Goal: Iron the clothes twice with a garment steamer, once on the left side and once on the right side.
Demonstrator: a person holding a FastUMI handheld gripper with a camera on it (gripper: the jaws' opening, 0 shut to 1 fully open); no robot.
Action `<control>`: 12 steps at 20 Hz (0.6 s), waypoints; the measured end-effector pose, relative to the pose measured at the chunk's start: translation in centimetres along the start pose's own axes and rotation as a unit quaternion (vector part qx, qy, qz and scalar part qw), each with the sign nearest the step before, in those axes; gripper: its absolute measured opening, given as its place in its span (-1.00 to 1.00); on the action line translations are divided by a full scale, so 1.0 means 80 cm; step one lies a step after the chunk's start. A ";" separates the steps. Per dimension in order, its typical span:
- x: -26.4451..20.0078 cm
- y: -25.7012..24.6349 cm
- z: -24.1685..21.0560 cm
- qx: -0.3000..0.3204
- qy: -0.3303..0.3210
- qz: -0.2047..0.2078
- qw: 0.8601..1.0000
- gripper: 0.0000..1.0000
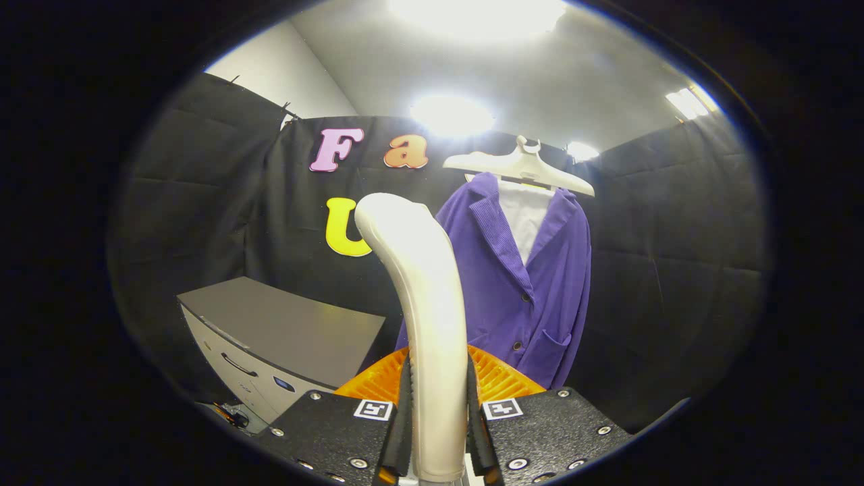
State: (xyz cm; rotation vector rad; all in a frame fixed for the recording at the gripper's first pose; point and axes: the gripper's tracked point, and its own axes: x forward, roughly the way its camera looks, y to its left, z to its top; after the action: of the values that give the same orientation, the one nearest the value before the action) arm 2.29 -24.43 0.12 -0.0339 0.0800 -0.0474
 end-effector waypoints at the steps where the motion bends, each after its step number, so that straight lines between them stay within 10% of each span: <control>1: -0.006 0.007 0.006 -0.002 -0.001 -0.007 1.000 -0.32; 12: -0.070 0.090 0.061 -0.012 -0.054 -0.048 0.997 -0.32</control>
State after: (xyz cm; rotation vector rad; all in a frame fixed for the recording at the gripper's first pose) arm -2.57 -16.84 5.18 -0.0642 -0.0289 -0.1415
